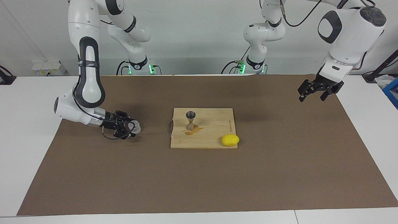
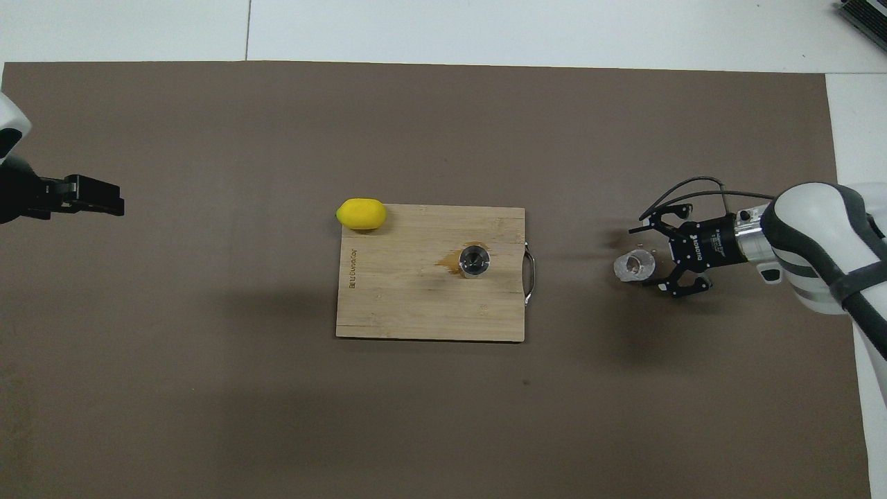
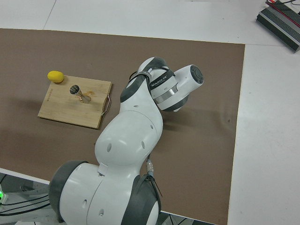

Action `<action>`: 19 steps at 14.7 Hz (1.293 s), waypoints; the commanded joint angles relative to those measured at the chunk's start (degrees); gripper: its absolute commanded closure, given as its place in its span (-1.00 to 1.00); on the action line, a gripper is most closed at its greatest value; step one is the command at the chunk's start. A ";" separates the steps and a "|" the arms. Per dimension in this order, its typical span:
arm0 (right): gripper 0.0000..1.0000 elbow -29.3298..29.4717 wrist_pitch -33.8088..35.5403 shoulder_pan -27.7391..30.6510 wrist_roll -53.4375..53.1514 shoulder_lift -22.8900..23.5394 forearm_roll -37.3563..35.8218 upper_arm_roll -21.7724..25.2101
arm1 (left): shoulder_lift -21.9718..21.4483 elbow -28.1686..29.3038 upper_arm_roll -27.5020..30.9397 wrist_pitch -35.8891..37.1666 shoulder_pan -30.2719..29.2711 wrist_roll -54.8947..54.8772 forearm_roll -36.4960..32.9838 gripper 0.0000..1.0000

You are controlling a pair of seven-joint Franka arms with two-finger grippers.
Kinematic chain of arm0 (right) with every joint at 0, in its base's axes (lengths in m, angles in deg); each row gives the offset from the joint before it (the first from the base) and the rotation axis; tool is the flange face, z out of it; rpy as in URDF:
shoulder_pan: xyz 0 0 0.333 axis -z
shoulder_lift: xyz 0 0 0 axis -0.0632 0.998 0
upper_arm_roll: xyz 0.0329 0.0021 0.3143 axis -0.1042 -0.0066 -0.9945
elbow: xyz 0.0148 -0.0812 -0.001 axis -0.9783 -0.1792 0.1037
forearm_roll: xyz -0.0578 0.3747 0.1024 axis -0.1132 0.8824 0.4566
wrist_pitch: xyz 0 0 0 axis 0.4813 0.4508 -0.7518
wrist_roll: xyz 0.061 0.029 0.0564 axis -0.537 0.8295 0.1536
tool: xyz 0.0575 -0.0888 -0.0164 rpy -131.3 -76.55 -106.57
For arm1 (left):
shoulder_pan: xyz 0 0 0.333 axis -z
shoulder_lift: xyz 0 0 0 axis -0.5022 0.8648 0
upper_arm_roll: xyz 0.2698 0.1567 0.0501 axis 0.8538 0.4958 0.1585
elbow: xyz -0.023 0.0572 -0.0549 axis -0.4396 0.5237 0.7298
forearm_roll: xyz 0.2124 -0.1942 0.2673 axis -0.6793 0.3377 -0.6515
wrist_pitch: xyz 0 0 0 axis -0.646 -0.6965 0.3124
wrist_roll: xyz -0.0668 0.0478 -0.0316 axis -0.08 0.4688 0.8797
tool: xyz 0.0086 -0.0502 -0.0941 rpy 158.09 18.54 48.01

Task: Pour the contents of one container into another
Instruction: 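Carry the glass cup back beside the board with the right gripper, then set down the glass cup and open the right gripper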

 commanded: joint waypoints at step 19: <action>-1.00 15.53 11.16 -15.58 17.73 -16.23 -44.08 -0.52 | -0.54 -4.37 0.69 9.53 1.03 0.86 -1.20 -1.00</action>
